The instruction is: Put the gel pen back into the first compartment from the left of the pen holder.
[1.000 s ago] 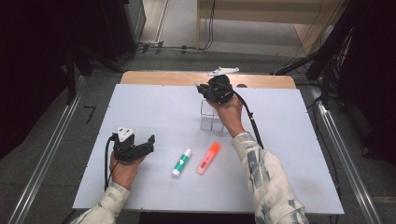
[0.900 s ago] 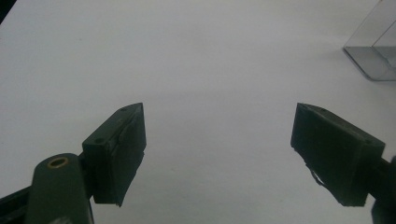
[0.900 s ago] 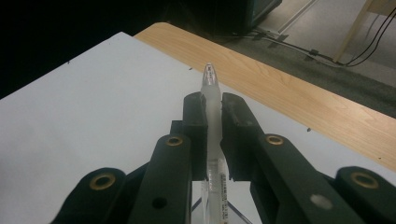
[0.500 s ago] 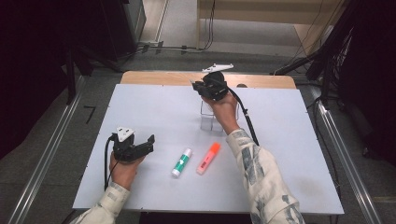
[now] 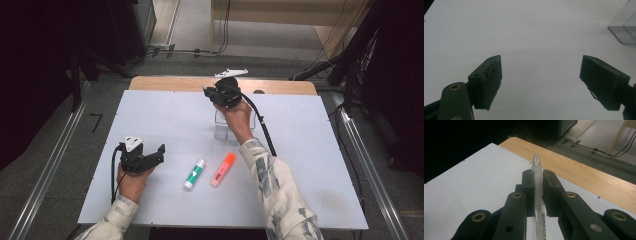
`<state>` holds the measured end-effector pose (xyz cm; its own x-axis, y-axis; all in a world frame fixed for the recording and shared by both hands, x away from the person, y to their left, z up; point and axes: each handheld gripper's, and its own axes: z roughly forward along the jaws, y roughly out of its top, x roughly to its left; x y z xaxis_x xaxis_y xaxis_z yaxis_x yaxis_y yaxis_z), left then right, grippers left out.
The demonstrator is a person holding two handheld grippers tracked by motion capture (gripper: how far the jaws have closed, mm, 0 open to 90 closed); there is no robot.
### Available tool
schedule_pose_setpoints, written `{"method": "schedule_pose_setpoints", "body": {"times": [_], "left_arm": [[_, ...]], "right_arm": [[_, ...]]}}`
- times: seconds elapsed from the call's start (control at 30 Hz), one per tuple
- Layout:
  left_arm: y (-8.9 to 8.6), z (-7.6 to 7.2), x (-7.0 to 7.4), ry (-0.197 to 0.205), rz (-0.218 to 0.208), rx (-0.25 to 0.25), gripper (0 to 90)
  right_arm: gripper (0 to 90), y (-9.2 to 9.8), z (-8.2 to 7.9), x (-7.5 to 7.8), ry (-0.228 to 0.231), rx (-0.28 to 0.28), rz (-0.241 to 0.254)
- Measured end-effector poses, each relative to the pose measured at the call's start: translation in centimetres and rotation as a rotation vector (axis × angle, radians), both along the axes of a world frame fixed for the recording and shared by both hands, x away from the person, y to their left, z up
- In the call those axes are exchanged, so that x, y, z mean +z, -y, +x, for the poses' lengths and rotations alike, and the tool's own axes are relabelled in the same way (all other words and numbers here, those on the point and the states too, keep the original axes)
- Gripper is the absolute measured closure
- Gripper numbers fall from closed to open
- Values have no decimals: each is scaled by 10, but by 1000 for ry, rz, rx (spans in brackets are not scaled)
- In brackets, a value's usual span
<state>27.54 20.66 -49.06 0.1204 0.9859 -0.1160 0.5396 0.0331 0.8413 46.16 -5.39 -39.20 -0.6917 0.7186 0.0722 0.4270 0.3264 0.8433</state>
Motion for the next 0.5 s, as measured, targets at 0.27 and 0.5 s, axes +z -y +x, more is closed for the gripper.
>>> {"method": "schedule_pose_setpoints", "body": {"times": [0.27, 0.5], "left_arm": [[0, 0, 0, 1, 0, 0, 180], [0, 0, 0, 0, -1, 0, 180]], "right_arm": [[787, 0, -3, -1, 1, 4, 7], [786, 8, -5, -2, 5, -3, 8]]}}
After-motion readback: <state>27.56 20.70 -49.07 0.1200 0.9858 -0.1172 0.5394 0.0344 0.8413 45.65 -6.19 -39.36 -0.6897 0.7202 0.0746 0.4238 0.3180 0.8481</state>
